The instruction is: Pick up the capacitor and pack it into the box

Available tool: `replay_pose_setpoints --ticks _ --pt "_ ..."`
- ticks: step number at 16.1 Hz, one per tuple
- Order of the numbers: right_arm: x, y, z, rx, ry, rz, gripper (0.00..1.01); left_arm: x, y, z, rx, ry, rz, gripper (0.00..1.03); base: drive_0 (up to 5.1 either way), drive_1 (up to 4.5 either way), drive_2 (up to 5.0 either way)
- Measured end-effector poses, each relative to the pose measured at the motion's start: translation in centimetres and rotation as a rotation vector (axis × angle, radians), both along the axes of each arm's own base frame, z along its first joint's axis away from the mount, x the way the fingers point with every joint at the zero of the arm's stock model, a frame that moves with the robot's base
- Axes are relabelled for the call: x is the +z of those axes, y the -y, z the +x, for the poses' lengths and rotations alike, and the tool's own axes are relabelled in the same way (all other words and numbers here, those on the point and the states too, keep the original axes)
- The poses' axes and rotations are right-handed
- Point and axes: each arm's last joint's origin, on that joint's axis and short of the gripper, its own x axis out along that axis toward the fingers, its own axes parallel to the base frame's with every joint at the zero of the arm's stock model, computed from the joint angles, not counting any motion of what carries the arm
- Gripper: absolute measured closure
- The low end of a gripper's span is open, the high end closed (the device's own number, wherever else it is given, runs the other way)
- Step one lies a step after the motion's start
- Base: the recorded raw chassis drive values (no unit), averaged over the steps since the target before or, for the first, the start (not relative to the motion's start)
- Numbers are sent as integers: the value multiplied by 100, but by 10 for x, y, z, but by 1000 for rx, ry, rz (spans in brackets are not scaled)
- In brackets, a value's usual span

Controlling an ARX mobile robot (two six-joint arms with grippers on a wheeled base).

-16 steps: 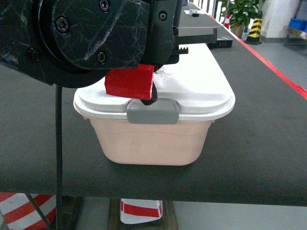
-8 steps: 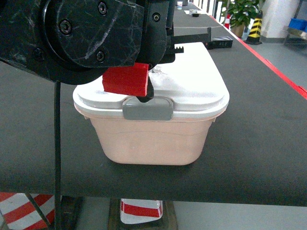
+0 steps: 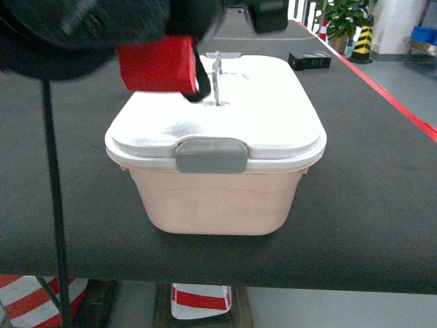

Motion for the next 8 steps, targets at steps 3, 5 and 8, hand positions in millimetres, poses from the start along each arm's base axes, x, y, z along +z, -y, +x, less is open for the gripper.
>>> replay_pose_setpoints --ticks 3,5,8 --pt "0 0 0 0 0 0 3 33 -62 -70 52 167 35 5 0 0 0" --pt "0 0 0 0 0 0 3 24 -90 -119 78 198 84 5 0 0 0" --pt "0 0 0 0 0 0 3 -8 -129 -175 131 212 144 5 0 0 0"
